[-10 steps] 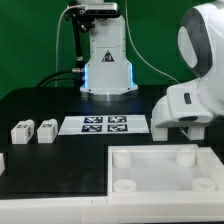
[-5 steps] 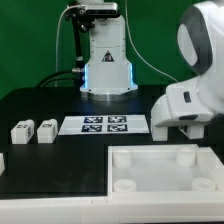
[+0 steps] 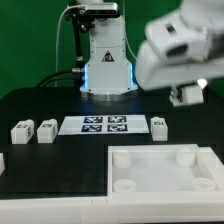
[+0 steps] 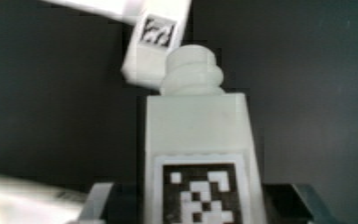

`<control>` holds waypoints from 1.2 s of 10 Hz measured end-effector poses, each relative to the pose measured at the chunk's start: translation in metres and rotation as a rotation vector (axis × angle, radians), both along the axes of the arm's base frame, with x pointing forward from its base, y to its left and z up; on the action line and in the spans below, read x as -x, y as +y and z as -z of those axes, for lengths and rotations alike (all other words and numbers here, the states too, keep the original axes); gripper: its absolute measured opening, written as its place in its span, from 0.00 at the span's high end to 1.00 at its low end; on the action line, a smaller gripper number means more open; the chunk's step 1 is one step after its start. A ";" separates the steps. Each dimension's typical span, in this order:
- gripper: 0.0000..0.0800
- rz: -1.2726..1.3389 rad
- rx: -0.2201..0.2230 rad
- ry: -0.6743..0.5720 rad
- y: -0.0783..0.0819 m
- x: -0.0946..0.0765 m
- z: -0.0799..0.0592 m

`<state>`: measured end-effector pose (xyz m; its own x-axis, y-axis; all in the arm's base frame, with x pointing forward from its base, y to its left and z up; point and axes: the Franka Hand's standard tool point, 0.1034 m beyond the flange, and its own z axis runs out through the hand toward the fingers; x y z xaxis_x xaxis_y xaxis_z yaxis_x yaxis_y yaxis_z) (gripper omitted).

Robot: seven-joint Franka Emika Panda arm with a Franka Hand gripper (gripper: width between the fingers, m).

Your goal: Assemble one leg

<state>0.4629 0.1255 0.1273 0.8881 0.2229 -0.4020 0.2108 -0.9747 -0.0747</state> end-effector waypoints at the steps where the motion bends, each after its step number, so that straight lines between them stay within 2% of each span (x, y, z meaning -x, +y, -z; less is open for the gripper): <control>1: 0.64 0.002 0.006 -0.051 0.002 -0.003 -0.019; 2: 0.64 0.010 -0.006 -0.142 0.007 -0.013 -0.027; 4: 0.64 0.020 -0.039 -0.344 0.005 -0.015 -0.024; 6: 0.64 0.017 -0.080 -0.526 0.003 -0.023 -0.027; 7: 0.64 0.011 -0.110 -0.561 -0.008 -0.036 -0.039; 8: 0.64 0.042 -0.160 -0.682 -0.017 -0.071 -0.056; 9: 0.64 0.076 -0.190 -0.768 -0.021 -0.091 -0.057; 10: 0.64 0.103 -0.183 -0.894 -0.027 -0.102 -0.054; 12: 0.64 0.093 -0.142 -1.001 -0.038 -0.100 -0.051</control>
Offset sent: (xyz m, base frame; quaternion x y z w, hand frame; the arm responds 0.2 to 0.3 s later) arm 0.0000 0.0000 0.0000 0.0000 0.2667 0.0000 0.9638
